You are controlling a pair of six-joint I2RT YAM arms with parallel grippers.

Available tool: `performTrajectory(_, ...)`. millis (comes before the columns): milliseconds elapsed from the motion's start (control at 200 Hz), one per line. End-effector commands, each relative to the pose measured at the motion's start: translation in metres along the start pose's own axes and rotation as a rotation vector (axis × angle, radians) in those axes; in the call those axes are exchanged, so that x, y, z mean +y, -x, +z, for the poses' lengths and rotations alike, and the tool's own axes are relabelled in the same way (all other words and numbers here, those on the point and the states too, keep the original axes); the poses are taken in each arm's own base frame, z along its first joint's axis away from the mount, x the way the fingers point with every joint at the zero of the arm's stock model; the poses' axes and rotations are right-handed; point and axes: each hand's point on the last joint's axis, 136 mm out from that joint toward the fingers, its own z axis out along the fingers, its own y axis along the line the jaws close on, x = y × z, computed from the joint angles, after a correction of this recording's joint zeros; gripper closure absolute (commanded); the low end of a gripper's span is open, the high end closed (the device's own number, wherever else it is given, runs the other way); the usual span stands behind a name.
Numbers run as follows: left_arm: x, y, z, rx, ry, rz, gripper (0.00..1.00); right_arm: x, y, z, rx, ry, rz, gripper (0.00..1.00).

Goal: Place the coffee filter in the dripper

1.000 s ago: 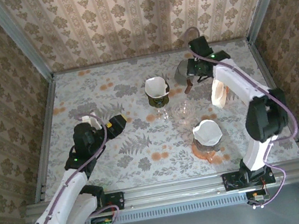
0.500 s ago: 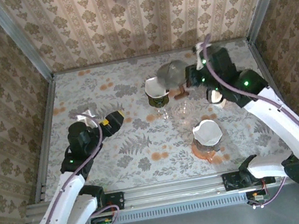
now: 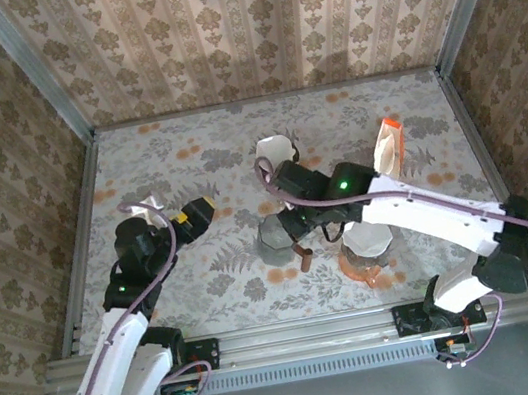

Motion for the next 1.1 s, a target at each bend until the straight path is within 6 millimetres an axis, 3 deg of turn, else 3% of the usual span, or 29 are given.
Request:
performTrajectory(0,-0.006,0.002,-0.003,0.01,-0.016,0.025,0.02,0.006,-0.003,0.019,0.011,0.012,0.029,1.0)
performTrajectory(120,-0.004,-0.001,-0.002,0.016,-0.015,0.023,0.02,0.004,-0.015,0.041,0.05,-0.018,0.032,1.0)
performTrajectory(475,0.001,-0.003,0.001,0.022,-0.008,0.015,0.0,-0.004,-0.032,0.075,0.091,-0.088,0.003,1.0)
performTrajectory(565,0.002,-0.003,0.002,0.024,-0.009,0.015,0.0,-0.007,-0.034,0.079,0.096,-0.101,-0.002,0.99)
performTrajectory(920,0.004,-0.004,0.003,0.027,-0.004,0.008,0.0,-0.012,-0.037,0.083,0.108,-0.133,-0.02,0.79)
performTrajectory(1095,0.005,-0.005,0.004,0.029,-0.001,0.007,0.0,-0.012,-0.033,0.079,0.092,-0.133,-0.02,0.74)
